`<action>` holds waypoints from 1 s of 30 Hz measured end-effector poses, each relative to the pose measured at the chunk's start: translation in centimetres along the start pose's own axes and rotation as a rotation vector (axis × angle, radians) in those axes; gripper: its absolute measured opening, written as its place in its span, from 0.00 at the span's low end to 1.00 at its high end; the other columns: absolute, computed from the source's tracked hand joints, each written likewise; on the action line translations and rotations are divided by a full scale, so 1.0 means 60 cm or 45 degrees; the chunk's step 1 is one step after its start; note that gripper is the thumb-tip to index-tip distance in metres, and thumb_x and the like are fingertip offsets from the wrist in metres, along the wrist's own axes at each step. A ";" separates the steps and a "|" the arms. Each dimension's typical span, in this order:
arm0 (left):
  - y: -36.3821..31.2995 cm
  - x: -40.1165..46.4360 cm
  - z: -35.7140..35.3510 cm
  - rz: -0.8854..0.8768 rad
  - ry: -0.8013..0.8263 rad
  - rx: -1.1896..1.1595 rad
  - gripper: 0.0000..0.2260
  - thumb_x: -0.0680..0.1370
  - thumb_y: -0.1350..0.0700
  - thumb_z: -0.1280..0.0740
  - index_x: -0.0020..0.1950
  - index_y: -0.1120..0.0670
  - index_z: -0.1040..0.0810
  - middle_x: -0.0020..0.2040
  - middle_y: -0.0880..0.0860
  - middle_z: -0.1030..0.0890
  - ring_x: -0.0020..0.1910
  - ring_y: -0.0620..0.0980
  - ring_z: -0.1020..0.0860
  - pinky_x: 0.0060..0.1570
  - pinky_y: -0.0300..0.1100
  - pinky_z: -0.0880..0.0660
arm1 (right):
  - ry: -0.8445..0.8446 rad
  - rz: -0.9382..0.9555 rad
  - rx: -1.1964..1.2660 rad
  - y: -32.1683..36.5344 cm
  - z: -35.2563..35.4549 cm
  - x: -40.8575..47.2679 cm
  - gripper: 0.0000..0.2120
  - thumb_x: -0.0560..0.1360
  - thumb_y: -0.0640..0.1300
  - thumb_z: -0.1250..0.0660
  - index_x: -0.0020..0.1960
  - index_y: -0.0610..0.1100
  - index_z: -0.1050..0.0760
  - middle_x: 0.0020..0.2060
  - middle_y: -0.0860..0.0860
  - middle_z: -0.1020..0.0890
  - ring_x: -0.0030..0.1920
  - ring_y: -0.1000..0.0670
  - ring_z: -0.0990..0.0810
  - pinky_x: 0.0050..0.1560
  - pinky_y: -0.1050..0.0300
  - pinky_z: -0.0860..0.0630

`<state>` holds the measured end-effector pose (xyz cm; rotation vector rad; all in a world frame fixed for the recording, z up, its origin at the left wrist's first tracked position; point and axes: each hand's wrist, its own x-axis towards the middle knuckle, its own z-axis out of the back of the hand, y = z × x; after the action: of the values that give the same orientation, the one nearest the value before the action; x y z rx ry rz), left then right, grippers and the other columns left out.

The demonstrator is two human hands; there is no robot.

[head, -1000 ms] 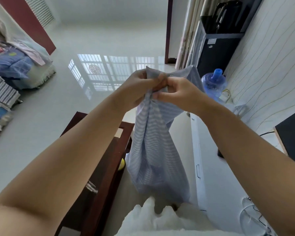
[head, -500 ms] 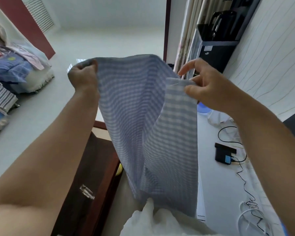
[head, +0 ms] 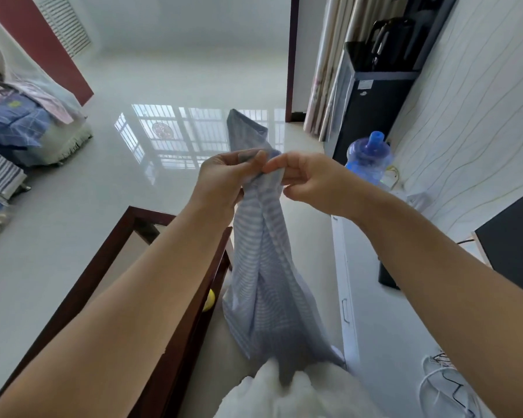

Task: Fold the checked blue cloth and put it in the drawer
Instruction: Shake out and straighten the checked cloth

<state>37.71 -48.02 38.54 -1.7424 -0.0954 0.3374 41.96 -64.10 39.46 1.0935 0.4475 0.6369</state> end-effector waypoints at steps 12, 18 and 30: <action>0.030 -0.024 0.008 -0.097 0.085 -0.002 0.08 0.78 0.66 0.36 0.54 0.64 0.19 0.46 0.60 0.16 0.45 0.53 0.17 0.48 0.44 0.19 | -0.207 0.162 -0.242 -0.001 -0.015 0.015 0.02 0.77 0.39 0.34 0.46 0.42 0.27 0.35 0.52 0.16 0.36 0.57 0.16 0.42 0.67 0.22; 0.029 -0.031 0.000 -0.182 0.076 0.115 0.09 0.77 0.68 0.35 0.55 0.65 0.19 0.42 0.58 0.17 0.42 0.51 0.18 0.48 0.43 0.19 | -0.189 0.140 -0.449 0.009 -0.016 0.012 0.03 0.78 0.42 0.35 0.48 0.42 0.27 0.35 0.52 0.15 0.36 0.58 0.17 0.49 0.52 0.20; 0.054 -0.041 -0.026 -0.357 0.063 0.175 0.09 0.77 0.66 0.33 0.55 0.66 0.20 0.46 0.61 0.16 0.49 0.56 0.17 0.57 0.50 0.22 | -0.180 0.012 -0.389 0.005 0.009 0.023 0.06 0.74 0.47 0.30 0.42 0.46 0.24 0.29 0.52 0.18 0.29 0.58 0.20 0.40 0.60 0.24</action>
<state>35.43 -50.75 36.08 -1.5756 -0.2718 0.0922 43.22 -63.44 39.92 0.8431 0.2138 0.6094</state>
